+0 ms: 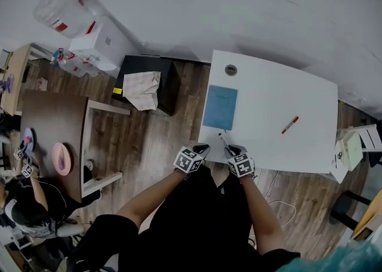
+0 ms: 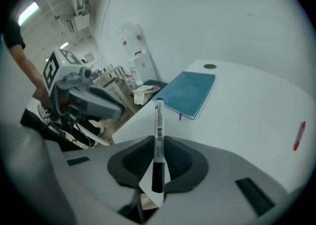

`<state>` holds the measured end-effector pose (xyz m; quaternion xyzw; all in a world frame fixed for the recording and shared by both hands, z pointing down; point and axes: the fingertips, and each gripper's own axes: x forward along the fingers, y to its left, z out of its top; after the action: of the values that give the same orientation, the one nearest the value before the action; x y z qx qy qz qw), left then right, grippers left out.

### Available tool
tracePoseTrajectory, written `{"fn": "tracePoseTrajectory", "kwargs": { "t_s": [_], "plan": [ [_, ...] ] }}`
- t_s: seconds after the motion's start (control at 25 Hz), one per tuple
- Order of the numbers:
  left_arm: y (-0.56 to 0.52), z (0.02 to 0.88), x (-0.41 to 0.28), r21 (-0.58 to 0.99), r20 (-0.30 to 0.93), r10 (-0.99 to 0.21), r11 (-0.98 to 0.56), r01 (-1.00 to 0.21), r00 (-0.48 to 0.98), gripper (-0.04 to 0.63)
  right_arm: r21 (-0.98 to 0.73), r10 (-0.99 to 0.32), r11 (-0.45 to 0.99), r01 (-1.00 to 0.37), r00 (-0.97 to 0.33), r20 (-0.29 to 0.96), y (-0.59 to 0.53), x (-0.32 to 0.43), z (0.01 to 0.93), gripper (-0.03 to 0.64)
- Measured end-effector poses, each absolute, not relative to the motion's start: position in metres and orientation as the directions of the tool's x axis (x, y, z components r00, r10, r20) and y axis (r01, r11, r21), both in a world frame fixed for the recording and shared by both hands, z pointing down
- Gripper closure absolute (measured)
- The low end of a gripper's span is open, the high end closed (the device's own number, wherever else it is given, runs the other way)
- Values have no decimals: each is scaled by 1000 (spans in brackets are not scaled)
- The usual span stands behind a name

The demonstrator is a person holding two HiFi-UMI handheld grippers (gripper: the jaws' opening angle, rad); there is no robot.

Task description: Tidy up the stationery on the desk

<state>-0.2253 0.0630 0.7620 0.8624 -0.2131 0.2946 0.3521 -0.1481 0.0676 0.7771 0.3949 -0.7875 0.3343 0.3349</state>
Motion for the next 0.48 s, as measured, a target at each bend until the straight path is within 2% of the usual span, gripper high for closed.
{"fn": "tracePoseTrajectory", "kwargs": {
  "t_s": [0.2,0.4,0.48],
  "plan": [
    [42,734,-190,514,610,-262,-587,-625,748,578,-337,-493,466,-818,-556,669,36,-110,726,537],
    [17,688,-131,556,513,-378,-537,-634,771,574,-349,-578,466,-813,-578,576,14,-61,683,537],
    [8,669,-107,578,472,-408,-526,-623,782,552,-360,-599,469,-806,-590,541,7,-44,670,537]
  ]
}}
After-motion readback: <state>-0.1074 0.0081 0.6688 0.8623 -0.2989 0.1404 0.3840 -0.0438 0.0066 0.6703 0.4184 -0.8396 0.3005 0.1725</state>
